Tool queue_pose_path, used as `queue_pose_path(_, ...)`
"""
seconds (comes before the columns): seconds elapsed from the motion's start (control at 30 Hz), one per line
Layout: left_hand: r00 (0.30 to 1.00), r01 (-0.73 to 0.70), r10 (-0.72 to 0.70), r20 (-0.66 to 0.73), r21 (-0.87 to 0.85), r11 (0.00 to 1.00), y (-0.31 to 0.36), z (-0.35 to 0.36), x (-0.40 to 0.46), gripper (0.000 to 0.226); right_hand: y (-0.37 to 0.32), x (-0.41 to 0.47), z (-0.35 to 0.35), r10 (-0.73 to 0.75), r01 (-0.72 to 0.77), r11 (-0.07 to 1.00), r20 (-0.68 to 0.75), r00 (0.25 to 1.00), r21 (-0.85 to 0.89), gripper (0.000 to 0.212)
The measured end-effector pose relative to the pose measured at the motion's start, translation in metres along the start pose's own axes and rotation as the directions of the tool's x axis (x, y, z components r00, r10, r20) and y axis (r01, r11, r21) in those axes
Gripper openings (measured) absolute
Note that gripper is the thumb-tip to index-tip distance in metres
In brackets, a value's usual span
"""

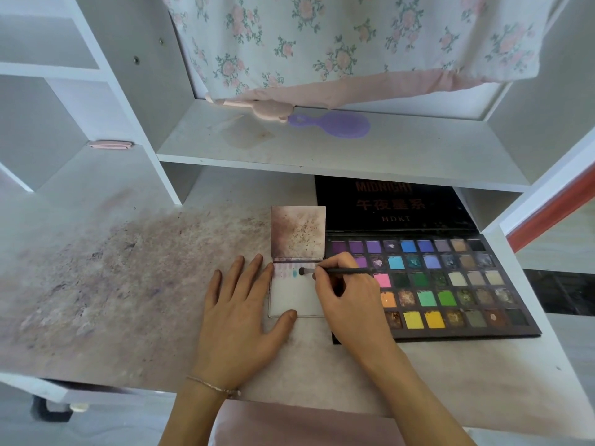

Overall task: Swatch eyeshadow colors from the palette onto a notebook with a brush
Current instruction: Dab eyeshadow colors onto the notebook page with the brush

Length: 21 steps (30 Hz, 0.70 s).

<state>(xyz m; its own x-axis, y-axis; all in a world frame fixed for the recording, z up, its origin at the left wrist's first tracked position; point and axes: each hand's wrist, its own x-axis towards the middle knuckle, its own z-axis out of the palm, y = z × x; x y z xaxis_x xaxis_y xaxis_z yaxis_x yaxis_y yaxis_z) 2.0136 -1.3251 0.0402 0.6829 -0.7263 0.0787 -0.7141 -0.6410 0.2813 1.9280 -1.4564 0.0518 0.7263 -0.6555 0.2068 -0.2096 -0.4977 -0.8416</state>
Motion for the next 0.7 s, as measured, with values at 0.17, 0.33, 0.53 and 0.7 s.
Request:
queue_pose_path(0.17, 1.0, -0.002, 0.002, 0.005, 0.009, 1.0, 0.0, -0.001, 0.0, 0.084, -0.003, 0.0, -0.004, -0.064, 0.078, 0.993, -0.152, 0.986, 0.091, 0.016)
queue_pose_path(0.33, 1.0, 0.004, -0.004, 0.006, 0.01, 1.0, 0.0, -0.001, 0.0, 0.085, -0.003, -0.004, -0.015, -0.106, 0.131, 0.986, -0.22, 0.97, 0.104, 0.022)
queue_pose_path(0.53, 1.0, 0.013, -0.013, 0.017, 0.021, 1.0, -0.001, -0.003, -0.001, 0.087, 0.013, -0.013, -0.046, -0.009, 0.053, 0.987, -0.272, 0.962, 0.154, 0.03)
queue_pose_path(0.7, 0.998, 0.049, -0.048, 0.041, -0.012, 0.999, 0.007, -0.003, -0.004, 0.093, 0.032, -0.015, -0.081, 0.062, -0.027, 0.994, -0.358, 0.931, 0.102, 0.033)
